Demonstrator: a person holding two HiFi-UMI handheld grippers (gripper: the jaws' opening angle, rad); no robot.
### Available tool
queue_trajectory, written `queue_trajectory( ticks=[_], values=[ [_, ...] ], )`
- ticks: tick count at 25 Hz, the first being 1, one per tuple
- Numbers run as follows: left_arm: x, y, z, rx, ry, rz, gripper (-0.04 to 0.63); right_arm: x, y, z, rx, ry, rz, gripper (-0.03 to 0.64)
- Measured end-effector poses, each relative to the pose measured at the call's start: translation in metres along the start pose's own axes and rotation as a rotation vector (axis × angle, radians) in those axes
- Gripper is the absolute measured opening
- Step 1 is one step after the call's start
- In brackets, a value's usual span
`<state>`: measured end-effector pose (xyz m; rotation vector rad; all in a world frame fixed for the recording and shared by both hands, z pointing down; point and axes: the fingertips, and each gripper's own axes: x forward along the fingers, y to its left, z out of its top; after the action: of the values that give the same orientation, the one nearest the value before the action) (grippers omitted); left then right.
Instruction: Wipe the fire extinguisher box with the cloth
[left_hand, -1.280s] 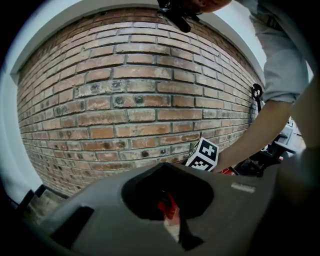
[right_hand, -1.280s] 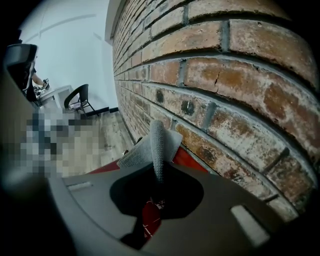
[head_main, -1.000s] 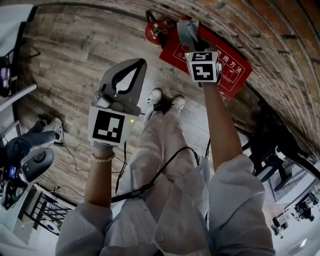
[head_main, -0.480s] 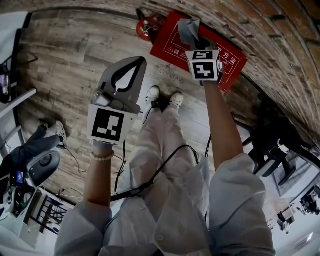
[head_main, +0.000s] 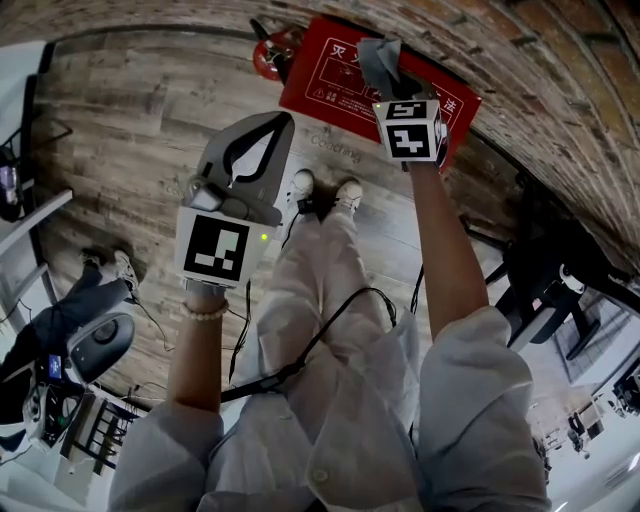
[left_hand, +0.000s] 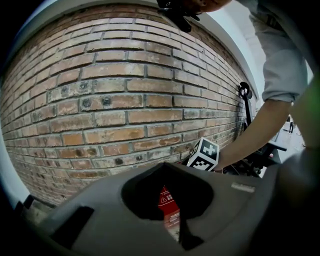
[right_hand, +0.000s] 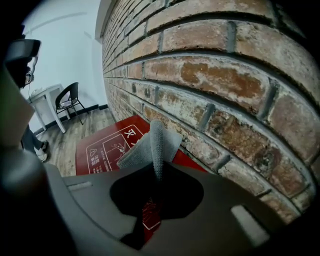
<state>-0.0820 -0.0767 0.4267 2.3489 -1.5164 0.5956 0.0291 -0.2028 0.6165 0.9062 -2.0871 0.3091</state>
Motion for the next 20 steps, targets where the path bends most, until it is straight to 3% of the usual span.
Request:
queue_trajectory(
  ticks=[20],
  values=[
    [0.029, -0.053, 0.014, 0.042, 0.005, -0.093, -0.002, -0.039, -0.062, -0.057, 0.065, 0.032, -0.087, 0.02]
  ],
)
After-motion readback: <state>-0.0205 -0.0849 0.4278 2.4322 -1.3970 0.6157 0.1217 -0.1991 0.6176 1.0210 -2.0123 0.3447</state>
